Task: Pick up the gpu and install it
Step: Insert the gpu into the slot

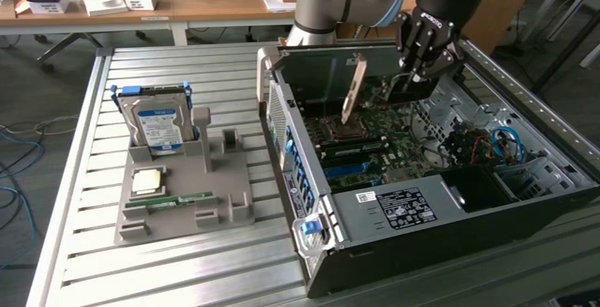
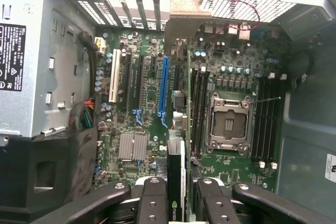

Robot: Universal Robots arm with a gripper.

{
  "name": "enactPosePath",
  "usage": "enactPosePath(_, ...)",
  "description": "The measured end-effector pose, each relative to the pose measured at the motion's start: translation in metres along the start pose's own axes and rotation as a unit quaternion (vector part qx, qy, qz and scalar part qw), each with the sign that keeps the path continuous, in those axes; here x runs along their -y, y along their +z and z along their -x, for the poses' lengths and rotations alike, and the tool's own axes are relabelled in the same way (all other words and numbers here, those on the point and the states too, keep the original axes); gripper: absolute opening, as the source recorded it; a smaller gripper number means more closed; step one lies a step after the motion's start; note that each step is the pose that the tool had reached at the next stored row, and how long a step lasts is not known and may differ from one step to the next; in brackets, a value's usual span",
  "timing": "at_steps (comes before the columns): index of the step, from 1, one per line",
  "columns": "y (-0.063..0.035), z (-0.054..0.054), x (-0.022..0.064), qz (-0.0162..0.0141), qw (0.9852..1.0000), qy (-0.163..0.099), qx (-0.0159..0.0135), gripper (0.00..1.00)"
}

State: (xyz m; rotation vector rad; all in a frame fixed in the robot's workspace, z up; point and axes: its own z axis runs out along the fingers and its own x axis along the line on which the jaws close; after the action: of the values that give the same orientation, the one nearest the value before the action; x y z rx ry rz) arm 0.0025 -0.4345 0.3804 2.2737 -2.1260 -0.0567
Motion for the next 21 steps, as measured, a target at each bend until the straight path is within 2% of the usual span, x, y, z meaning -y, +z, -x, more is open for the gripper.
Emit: enactPosePath(21,0.0228,0.0,-0.0016,0.0,1.0,0.0,-0.0001,0.27)
